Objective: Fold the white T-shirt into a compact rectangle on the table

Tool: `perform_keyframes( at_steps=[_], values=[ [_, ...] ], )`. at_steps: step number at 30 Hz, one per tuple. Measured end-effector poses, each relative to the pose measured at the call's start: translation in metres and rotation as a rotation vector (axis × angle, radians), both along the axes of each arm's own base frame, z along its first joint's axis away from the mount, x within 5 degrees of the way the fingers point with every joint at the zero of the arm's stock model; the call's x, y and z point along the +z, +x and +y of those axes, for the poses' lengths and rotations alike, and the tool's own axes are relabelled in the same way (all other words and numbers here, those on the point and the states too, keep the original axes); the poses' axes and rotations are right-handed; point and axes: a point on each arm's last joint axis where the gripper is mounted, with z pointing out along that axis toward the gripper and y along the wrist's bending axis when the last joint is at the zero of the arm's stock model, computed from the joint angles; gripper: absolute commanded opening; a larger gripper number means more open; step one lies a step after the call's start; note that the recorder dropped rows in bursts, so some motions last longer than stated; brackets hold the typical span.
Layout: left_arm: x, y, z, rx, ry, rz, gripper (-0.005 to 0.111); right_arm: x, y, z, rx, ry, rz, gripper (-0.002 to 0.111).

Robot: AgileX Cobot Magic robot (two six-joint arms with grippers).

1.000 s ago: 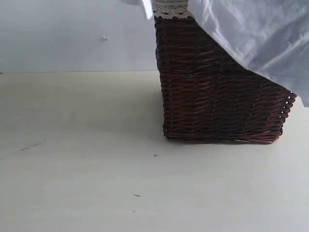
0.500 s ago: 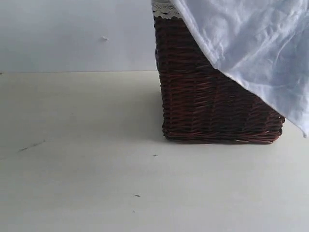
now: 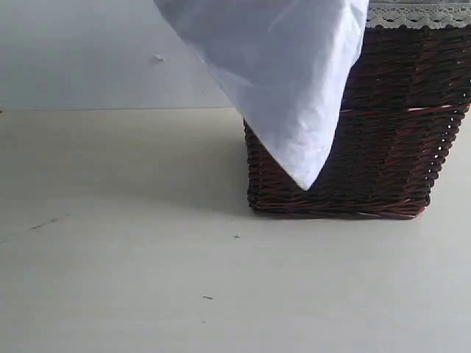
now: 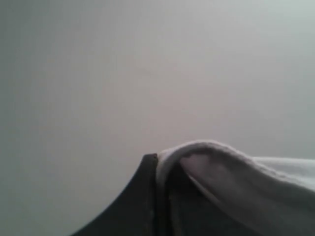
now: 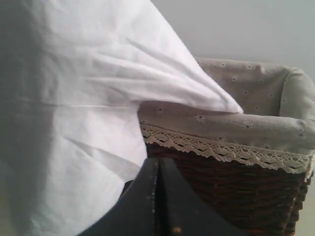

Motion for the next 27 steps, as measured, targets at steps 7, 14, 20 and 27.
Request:
perform_keyframes(
  at_steps=[7, 14, 20, 27],
  values=[
    [0.041, -0.025, 0.054, -0.074, -0.195, -0.165, 0.0, -0.001, 0.0, 0.0, 0.003, 0.005, 0.008, 0.0],
    [0.067, -0.057, 0.102, -0.104, -0.341, -0.308, 0.0, -0.007, -0.001, -0.001, -0.001, -0.049, 0.07, 0.0],
    [0.078, -0.074, 0.133, 0.04, -0.346, -0.4, 0.0, -0.012, -0.002, -0.002, -0.006, -0.067, 0.121, 0.0],
    [0.083, -0.085, 0.167, 0.115, -0.44, -0.383, 0.0, -0.013, -0.002, -0.002, -0.005, -0.066, 0.136, 0.0]
  ],
)
